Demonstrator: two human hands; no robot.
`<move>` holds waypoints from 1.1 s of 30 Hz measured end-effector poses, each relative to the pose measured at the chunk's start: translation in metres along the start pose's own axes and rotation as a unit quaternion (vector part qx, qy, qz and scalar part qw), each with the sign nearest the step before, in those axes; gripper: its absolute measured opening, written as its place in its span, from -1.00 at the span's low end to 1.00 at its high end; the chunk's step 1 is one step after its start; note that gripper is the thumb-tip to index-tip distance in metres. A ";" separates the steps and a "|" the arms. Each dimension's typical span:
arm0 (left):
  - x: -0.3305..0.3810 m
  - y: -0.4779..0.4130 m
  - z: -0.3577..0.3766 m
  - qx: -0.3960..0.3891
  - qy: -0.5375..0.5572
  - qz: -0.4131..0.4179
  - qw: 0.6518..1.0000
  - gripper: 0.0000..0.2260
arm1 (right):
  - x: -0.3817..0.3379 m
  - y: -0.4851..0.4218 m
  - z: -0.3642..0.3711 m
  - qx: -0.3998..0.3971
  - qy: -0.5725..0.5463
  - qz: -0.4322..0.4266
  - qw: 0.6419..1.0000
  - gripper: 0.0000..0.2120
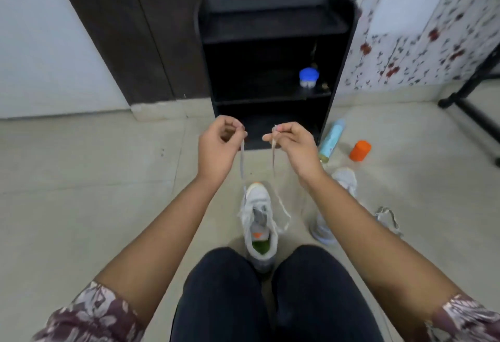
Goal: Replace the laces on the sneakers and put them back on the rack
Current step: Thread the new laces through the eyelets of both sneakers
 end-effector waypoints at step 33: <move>0.216 -0.063 0.012 0.016 0.041 0.119 0.992 -0.91 | -0.238 -0.018 -0.022 0.042 -0.021 -0.151 0.987 -0.90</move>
Point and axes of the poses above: each hand's wrist, its own y-axis away from the middle knuckle, its own z-axis out of the palm, x = y × z, the point moved 6 cm from there along -y, towards the middle knuckle, and after that the axes turned 10 degrees about y, right-handed, at the moved point
